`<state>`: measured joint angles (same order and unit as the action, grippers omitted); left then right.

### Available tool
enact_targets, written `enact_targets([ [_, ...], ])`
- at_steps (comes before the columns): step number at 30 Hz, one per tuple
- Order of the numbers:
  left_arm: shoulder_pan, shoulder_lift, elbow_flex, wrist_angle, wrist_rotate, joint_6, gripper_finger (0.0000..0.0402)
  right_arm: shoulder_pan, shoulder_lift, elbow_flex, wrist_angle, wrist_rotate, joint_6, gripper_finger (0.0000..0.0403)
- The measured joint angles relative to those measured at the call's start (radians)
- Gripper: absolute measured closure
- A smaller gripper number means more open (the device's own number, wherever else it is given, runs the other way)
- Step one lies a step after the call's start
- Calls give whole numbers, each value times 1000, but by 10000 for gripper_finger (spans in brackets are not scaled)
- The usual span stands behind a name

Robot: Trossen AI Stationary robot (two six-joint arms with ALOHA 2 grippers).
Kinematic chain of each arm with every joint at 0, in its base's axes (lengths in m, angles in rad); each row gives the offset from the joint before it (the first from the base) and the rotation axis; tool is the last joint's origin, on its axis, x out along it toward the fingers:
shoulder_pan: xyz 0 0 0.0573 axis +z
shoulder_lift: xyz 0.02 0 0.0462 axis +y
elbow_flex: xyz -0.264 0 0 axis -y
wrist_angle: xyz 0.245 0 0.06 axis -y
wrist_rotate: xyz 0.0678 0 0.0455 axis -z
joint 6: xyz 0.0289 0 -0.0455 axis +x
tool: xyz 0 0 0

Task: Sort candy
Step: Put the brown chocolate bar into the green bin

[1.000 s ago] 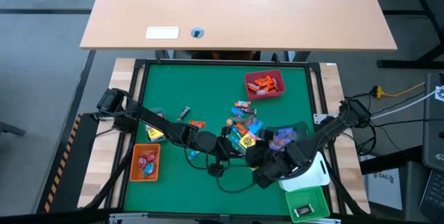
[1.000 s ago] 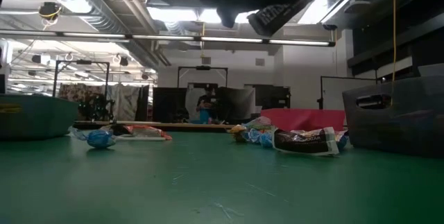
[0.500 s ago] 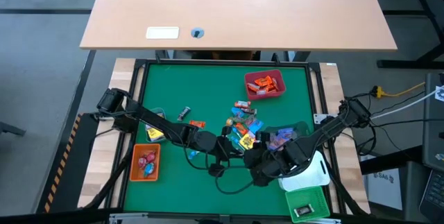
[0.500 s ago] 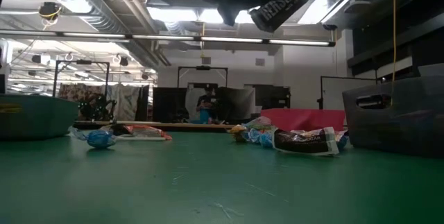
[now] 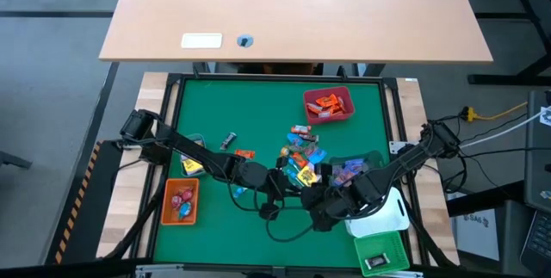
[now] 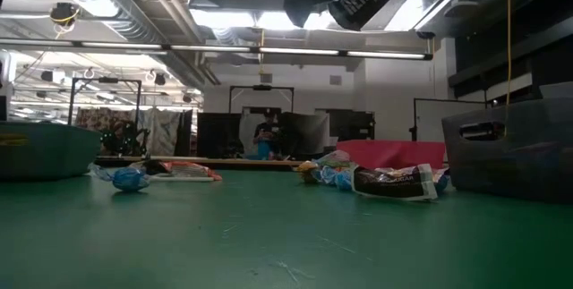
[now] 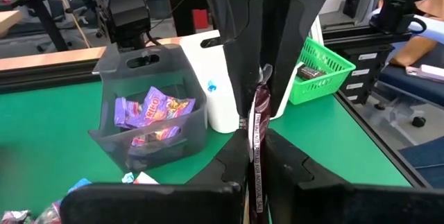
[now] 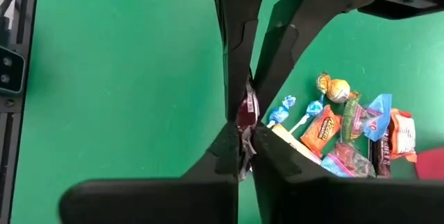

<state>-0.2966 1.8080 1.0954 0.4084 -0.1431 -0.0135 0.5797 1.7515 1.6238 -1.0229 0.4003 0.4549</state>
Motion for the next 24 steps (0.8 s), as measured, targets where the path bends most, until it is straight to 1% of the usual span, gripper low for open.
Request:
enact_targets([
  [2, -1, 0, 0, 0, 0, 0, 382, 0, 0, 0, 1, 0, -17, 390],
  [6, -1, 0, 0, 2, 1, 0, 382, 0, 0, 0, 1, 0, -19, 364],
  [8, 0, 0, 0, 2, 9, -1, 381, 0, 0, 0, 1, -1, -19, 362],
  [11, 0, 0, 0, 4, 14, -1, 366, 0, 0, 0, 2, -1, -19, 376],
  [14, 0, 0, 0, 8, 14, -1, 338, 0, 0, 0, 1, -8, -38, 393],
  [20, -1, 0, 0, -6, 7, -2, 288, 0, 0, 0, -4, -116, -48, 380],
  [22, -1, 0, 0, -12, 5, -2, 279, 1, 0, 0, -9, -180, -48, 381],
  [24, 0, 0, 0, -24, 1, -2, 274, 3, 0, 0, -24, -269, -40, 388],
])
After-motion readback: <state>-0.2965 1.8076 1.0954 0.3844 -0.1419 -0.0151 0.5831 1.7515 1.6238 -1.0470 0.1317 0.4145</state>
